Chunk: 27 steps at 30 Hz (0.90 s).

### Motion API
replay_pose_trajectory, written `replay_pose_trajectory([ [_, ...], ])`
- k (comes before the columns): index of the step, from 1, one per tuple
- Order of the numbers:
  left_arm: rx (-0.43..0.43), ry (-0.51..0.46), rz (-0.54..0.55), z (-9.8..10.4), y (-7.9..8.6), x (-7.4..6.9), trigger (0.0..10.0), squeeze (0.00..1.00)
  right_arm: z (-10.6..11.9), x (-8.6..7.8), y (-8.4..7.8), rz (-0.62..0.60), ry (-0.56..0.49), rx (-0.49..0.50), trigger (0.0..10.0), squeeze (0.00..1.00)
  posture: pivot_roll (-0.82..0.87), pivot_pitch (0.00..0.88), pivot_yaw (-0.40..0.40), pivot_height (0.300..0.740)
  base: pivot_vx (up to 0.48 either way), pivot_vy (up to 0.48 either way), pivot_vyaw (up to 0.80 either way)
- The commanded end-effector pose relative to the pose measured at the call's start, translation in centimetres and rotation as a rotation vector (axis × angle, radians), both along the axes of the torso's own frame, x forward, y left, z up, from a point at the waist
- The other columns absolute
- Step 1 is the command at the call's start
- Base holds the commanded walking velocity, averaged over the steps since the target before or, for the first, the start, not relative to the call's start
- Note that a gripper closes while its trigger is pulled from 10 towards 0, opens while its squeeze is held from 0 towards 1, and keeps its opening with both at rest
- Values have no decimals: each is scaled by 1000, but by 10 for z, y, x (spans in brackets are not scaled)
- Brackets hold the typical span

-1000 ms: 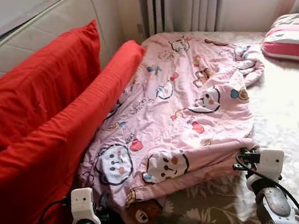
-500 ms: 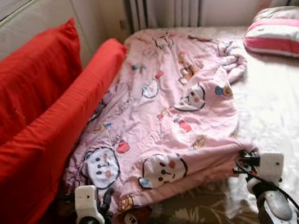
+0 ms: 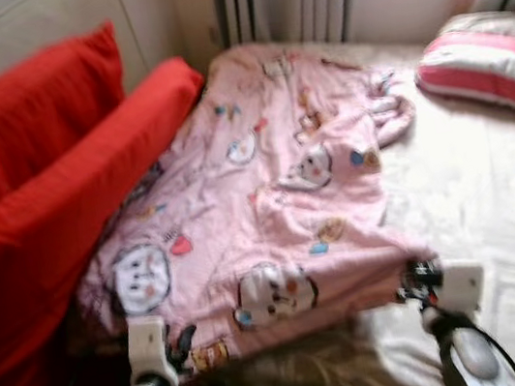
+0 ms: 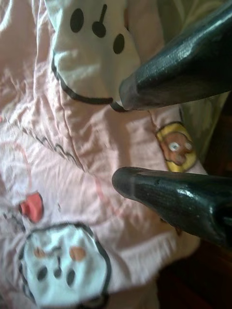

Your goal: Clean up the room

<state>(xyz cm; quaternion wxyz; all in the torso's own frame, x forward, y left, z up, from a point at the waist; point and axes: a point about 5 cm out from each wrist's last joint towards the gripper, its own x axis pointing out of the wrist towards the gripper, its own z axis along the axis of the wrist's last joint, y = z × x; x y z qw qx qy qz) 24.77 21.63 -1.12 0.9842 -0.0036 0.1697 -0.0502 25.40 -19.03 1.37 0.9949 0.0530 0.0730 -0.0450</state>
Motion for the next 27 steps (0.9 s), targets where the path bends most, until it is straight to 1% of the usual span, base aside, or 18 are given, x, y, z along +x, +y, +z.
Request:
replay_pose_trajectory([
  [1,-10,2,8,0,1,1,10000,0,0,-2,-5,-14,2,-7,10000,0,-12,96,12,740,0,0,0],
  [12,-17,17,8,-2,1,-1,10000,0,0,-1,-5,-7,8,-4,10000,0,-8,94,9,740,0,0,0],
  [18,-23,17,5,-2,1,-1,10000,0,1,0,-3,14,8,5,10000,0,-12,86,9,740,-273,0,0],
  [24,-29,14,-2,-1,0,2,10000,0,1,1,-2,23,5,7,10000,0,-15,78,9,740,-392,0,0],
  [27,-30,13,-5,0,0,2,10000,0,4,2,-3,20,-14,3,10000,0,-14,77,9,740,-405,0,0],
])
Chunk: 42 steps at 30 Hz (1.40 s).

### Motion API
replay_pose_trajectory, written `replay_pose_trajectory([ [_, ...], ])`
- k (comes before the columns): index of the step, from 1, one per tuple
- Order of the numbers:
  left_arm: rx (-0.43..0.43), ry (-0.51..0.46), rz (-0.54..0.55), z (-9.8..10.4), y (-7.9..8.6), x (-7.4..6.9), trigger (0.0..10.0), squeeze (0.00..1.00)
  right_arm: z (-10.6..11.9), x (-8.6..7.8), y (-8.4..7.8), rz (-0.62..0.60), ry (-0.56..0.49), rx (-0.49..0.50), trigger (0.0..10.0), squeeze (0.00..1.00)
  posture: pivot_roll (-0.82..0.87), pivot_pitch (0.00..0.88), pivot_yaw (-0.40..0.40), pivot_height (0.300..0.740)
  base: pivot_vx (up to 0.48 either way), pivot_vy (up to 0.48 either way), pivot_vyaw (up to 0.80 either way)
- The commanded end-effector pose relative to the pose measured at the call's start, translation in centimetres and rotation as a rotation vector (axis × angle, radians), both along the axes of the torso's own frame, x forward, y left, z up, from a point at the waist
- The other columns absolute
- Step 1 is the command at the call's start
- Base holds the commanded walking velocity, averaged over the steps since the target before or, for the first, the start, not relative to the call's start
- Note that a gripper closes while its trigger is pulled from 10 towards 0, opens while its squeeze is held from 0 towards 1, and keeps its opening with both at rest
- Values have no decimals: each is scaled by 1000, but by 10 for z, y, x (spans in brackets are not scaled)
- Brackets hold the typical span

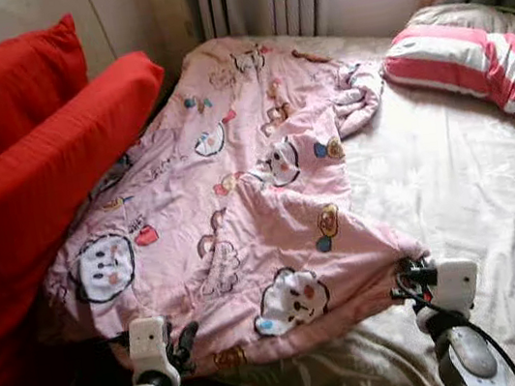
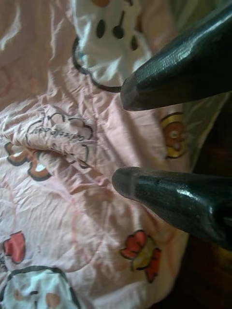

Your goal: Clean up the room

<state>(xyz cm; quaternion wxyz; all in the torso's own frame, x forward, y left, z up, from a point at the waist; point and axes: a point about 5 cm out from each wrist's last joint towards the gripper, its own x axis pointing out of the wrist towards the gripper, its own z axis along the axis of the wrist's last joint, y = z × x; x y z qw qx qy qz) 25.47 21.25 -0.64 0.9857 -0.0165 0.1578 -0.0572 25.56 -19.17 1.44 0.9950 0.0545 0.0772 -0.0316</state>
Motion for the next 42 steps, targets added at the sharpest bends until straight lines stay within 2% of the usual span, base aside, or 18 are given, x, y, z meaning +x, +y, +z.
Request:
replay_pose_trajectory([
  [1,-1,36,3,-5,3,-5,10000,0,4,0,-2,-7,-21,-2,10000,0,-14,77,9,740,-405,0,0],
  [7,-1,36,2,-5,3,-5,10000,0,18,5,-15,-90,-91,-69,10000,0,-11,79,12,740,-399,0,0],
  [8,6,39,8,-5,5,-5,10000,0,35,12,-23,-134,-164,-147,10000,0,-11,81,15,740,0,0,0],
  [11,17,48,15,-6,6,-6,10000,0,48,16,-28,-161,-215,-207,10000,0,-11,83,16,740,0,0,0],
  [13,22,57,11,-7,7,-7,10000,0,70,25,-33,-190,-300,-282,10000,0,-13,85,18,740,0,0,0],
  [16,24,65,8,-8,8,-8,10000,0,89,32,-31,-196,-378,-337,10000,0,-7,86,18,740,0,0,0],
  [20,25,72,5,-9,8,-8,10000,0,99,34,-25,-168,-427,-400,10000,0,-7,87,18,740,0,0,0],
  [23,26,84,1,-11,7,-10,10000,0,103,32,-15,-121,-459,-517,10000,0,-8,88,21,740,0,0,0],
  [24,30,90,-7,-12,6,-10,10000,0,95,31,-10,-91,-428,-528,10000,0,-12,88,21,740,0,0,0],
  [27,32,94,-13,-12,5,-10,10000,0,85,29,-10,-106,-373,-510,10000,0,-10,88,21,740,0,0,0],
  [28,34,94,-16,-12,5,-10,10000,0,70,28,-11,-105,-285,-440,10000,0,-13,88,22,740,0,0,0],
  [31,33,96,-20,-12,3,-9,10000,0,49,23,-15,-128,-172,-378,10000,0,-8,86,20,740,0,0,0],
  [35,34,102,-26,-13,3,-9,10000,0,18,12,-33,-263,9,-211,10000,0,-8,85,19,740,0,0,0],
  [39,34,108,-27,-14,3,-10,10000,0,6,7,-36,-281,84,-152,10000,0,-9,83,18,740,0,0,0],
  [42,36,112,-33,-15,2,-11,10000,0,-9,2,-31,-222,166,-117,10000,0,-10,81,18,740,0,0,0],
])
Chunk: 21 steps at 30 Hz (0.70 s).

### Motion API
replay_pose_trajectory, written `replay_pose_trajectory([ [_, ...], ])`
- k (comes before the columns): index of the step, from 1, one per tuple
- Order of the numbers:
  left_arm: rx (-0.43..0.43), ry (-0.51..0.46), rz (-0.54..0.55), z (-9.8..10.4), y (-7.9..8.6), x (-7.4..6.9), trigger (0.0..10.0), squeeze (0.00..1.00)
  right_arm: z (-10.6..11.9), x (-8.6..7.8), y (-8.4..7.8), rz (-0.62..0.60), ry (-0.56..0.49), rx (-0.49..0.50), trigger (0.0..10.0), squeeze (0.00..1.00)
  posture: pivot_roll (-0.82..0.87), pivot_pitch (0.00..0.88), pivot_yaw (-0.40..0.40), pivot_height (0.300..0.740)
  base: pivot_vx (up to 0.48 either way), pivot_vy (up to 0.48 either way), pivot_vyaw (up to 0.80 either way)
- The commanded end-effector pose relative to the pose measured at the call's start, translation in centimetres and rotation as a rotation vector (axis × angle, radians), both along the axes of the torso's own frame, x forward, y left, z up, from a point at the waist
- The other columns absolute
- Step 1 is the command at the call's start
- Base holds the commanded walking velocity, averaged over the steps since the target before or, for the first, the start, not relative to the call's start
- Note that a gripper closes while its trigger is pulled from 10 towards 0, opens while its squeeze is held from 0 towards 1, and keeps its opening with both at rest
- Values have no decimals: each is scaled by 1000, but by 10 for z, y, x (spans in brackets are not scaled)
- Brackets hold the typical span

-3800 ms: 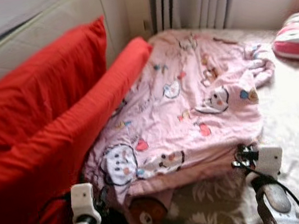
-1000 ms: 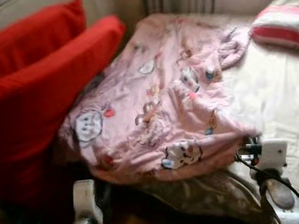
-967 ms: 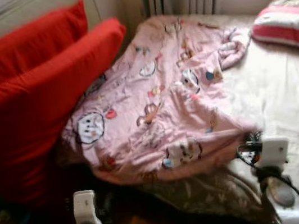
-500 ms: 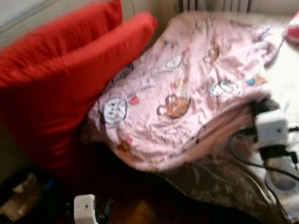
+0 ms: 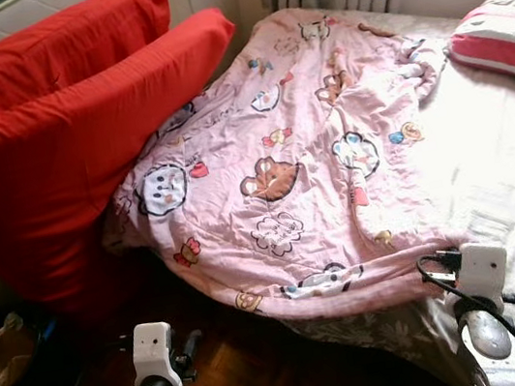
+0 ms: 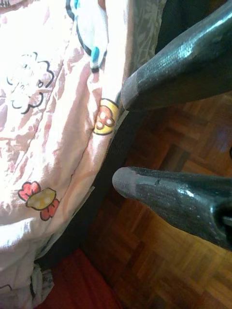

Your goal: Clean up the room

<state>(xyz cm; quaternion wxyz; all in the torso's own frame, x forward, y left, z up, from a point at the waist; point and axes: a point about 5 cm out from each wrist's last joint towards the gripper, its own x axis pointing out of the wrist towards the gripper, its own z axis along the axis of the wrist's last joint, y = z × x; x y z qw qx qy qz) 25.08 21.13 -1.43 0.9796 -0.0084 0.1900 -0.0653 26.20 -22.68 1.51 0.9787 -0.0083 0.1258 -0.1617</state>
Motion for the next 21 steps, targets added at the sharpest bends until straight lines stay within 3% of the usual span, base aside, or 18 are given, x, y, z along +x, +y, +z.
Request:
replay_pose_trajectory([
  [1,20,49,-18,-7,3,-7,10000,0,-16,-7,6,31,86,43,10000,0,-12,82,18,740,0,0,0],
  [2,21,50,-21,-7,2,-7,10000,0,-20,-9,7,39,114,53,10000,0,-13,82,18,740,0,0,0],
  [3,22,51,-25,-7,1,-7,10000,0,-38,-19,10,60,232,80,10000,0,-12,79,18,740,0,0,0],
  [6,25,50,-31,-7,0,-6,10000,0,-50,-30,11,59,304,103,10000,0,-10,80,17,740,0,0,0],
  [21,25,50,-31,-7,0,-6,10000,0,-50,-30,11,59,304,103,10000,0,-10,80,17,740,0,0,0],
])
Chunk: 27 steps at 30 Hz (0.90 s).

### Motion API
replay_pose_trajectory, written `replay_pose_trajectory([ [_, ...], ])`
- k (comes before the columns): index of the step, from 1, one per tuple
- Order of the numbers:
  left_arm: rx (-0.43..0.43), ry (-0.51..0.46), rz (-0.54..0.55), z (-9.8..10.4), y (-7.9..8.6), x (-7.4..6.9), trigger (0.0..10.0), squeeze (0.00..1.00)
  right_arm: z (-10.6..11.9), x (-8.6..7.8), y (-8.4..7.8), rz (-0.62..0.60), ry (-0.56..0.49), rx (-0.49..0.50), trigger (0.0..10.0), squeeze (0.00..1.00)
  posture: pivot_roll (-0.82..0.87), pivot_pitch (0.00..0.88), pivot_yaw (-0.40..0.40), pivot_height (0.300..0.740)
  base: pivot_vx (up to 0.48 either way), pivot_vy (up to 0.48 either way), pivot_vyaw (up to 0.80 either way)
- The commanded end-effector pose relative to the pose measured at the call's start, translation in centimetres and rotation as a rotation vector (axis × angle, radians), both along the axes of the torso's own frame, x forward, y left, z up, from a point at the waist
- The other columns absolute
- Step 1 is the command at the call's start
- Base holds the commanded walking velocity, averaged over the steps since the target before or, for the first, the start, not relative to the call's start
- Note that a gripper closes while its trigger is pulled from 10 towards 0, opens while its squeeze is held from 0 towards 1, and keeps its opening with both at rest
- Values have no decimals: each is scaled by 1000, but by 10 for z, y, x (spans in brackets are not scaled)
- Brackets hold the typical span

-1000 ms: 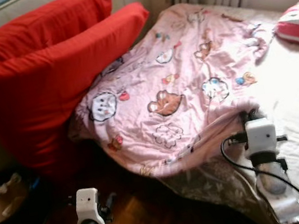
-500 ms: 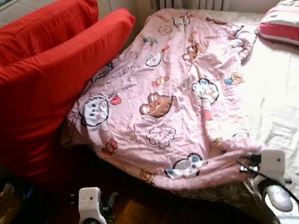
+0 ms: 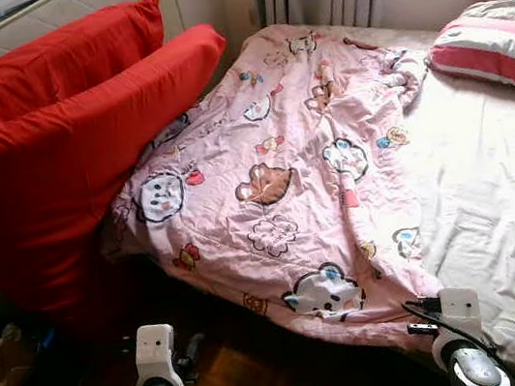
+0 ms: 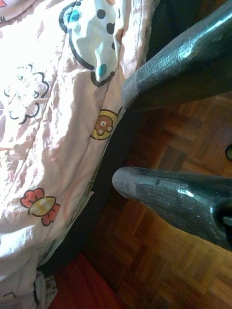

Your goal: Clean up the room

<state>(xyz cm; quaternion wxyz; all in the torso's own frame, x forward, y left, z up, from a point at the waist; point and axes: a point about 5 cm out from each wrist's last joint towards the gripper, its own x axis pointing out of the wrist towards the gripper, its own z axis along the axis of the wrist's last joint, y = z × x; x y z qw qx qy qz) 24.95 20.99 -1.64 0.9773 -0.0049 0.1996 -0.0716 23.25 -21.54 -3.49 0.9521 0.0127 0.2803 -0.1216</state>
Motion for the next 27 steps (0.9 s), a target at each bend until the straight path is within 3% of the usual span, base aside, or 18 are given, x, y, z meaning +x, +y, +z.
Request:
replay_pose_trajectory([
  [1,19,31,-16,-5,2,-5,10000,0,0,0,-1,-4,0,1,10000,0,-10,80,17,740,0,0,0],
  [19,21,31,-20,-4,2,-5,10000,0,-3,-3,-2,-4,24,7,10000,0,-9,78,17,740,0,0,0],
  [20,24,36,-29,-5,0,-5,10000,0,-19,-19,-2,-36,133,29,10000,1000,-15,62,16,740,0,0,0],
  [22,29,44,-41,-6,-2,-5,10000,0,-39,-45,-2,-81,291,58,10000,1000,-12,63,15,740,0,0,0],
  [26,29,44,-40,-6,-2,-6,10000,0,-39,-45,-2,-80,298,63,10000,1000,-11,67,14,740,0,0,0],
  [27,30,45,-39,-7,-1,-6,10000,0,-39,-45,-2,-79,299,66,10000,765,-10,68,15,740,0,0,0],
])
